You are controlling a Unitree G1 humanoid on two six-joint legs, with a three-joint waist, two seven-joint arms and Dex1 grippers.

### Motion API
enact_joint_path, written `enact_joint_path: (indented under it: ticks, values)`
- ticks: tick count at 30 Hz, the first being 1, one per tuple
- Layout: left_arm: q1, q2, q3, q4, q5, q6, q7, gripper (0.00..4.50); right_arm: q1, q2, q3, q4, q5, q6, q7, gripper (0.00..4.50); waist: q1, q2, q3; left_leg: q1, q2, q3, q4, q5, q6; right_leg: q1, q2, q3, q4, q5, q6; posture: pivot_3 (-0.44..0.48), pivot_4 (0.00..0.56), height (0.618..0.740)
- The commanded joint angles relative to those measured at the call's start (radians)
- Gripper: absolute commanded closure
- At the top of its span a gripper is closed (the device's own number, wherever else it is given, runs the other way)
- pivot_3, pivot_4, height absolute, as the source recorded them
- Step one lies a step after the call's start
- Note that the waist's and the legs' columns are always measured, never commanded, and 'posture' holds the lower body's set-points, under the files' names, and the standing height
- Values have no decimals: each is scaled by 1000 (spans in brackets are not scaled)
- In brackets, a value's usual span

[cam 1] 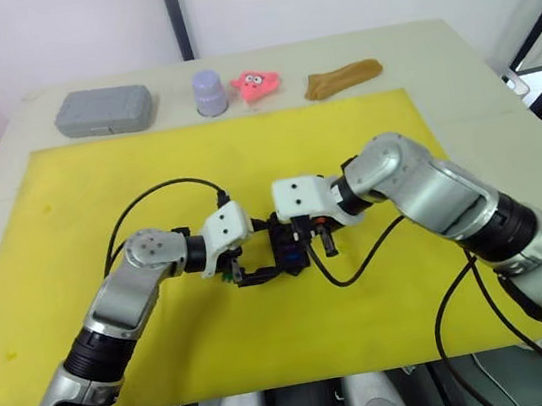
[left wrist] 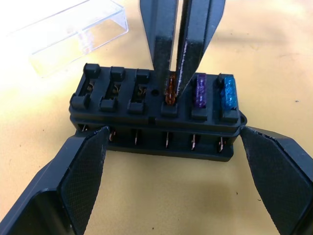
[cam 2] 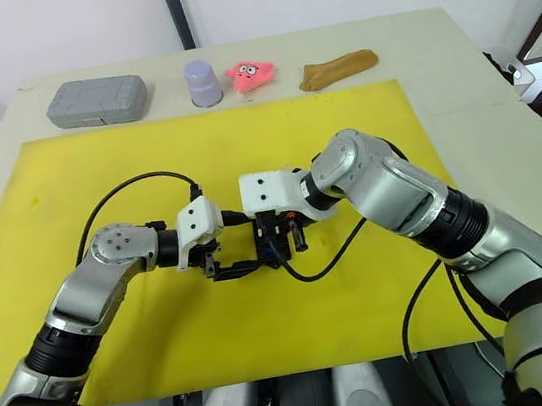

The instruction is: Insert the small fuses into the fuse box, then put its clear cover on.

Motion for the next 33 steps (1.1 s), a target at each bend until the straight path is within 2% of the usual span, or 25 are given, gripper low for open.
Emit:
enact_joint_path:
  ticks: [1,10,20,23,24,25,33]
  values:
    - [-6,4,6,-34,1,0,5,0,-16,14,-14,6,-8,15,-10,3016,0,0,0,0,0,0,0,0,0,0,0,0,0,0,0,0,150,731]
    - [-9,6,6,-28,3,-4,1,0,-44,24,-57,7,9,33,-11,3016,0,0,0,0,0,0,0,0,0,0,0,0,0,0,0,0,150,731]
    - [-11,8,9,-20,5,-10,-1,0,-62,-12,-161,-44,127,69,47,3016,1,0,0,-1,0,0,0,0,0,-1,0,0,0,0,0,0,150,731]
    - [-15,6,8,-16,6,-12,-1,0,-15,-25,-174,-61,147,32,53,3751,1,0,0,-1,0,0,0,0,0,-1,0,0,0,0,0,0,150,731]
    - [-16,5,7,-14,6,-13,-1,0,1,-26,-178,-64,155,23,55,4184,2,0,0,-1,0,0,0,0,0,-1,0,0,0,0,0,0,150,731]
    - [-18,3,7,-13,6,-14,-1,0,17,-25,-183,-65,163,12,56,4421,2,0,0,-1,0,0,0,0,0,-1,0,0,0,0,0,0,150,731]
    - [-21,1,7,-12,9,-14,-2,0,98,-26,-170,-38,142,-57,36,4421,1,0,0,-1,0,0,0,0,0,-1,0,0,0,0,0,0,150,731]
